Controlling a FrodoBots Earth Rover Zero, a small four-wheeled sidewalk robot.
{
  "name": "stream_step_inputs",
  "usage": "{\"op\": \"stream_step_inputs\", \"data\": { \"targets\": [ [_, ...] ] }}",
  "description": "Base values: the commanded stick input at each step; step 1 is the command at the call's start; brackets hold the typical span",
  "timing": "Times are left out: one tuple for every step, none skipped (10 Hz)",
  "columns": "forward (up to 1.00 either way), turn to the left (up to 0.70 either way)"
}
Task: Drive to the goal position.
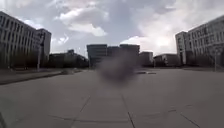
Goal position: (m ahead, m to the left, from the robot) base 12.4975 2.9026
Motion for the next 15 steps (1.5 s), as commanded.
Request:
{"op": "stream_step_inputs", "data": {
  "targets": [
    [0.7,0.0],
    [0.7,0.0],
    [0.7,0.0],
    [0.7,0.0],
    [0.7,0.01],
    [0.7,0.02],
    [0.7,0.02],
    [0.7,0.02],
    [0.7,0.02],
    [0.7,0.0],
    [0.7,0.0],
    [0.7,0.0],
    [0.7,0.0],
    [0.7,0.0],
    [0.7,0.0]
  ]
}}
